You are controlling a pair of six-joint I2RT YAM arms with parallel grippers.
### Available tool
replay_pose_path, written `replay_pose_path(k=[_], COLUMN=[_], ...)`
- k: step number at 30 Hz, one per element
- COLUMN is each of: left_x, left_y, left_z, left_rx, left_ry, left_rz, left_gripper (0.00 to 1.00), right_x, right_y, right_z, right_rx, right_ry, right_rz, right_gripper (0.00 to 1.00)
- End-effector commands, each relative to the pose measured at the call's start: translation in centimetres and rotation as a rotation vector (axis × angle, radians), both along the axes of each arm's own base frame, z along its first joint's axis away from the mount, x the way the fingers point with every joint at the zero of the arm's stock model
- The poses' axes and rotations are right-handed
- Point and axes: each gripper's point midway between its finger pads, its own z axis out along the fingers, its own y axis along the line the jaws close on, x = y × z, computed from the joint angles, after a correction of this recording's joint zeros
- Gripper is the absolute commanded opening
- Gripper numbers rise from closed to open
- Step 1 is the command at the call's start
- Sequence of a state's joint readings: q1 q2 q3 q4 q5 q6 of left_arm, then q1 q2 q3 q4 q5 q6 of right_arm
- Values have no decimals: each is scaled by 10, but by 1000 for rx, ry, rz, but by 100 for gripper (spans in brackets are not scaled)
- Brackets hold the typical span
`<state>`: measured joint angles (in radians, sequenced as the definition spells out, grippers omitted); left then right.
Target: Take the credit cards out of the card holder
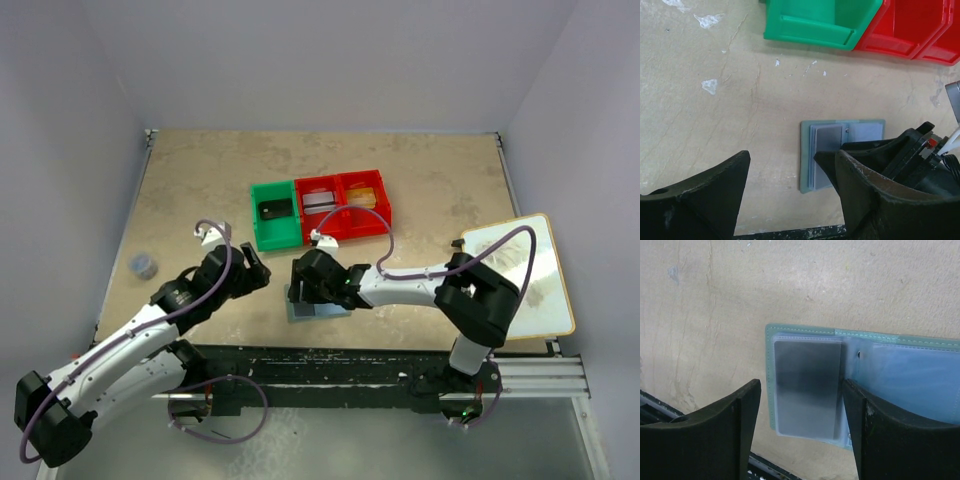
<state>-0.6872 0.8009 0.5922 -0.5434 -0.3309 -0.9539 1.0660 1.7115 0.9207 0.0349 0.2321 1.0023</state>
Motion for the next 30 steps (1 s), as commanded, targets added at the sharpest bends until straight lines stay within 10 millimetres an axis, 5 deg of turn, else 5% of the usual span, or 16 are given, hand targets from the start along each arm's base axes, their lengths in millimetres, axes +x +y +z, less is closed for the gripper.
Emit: replay_pose_path(k=[1, 6, 15, 28, 30], left_x=[11, 11, 10, 6, 6], left_y=[0, 22, 25, -17, -18], left_z=[26, 37, 37, 18, 14], left_rx=[-68, -42, -35, -123, -123], left_ry=[-77, -128, -124, -80, -69], left_rz=[56, 141, 151, -29, -33], left_gripper=[66, 66, 66, 66, 65], right_x=[5, 6, 1, -4, -1], right_y=[-16, -19, -14, -7, -8], right_z=[-16, -19, -22, -11, -7], right_rx=[-147, -229, -195, 42, 25], right_ry=[-15, -25, -5, 39, 24], right_rz=[-13, -10, -1, 40, 44], right_gripper=[70, 69, 60, 56, 63])
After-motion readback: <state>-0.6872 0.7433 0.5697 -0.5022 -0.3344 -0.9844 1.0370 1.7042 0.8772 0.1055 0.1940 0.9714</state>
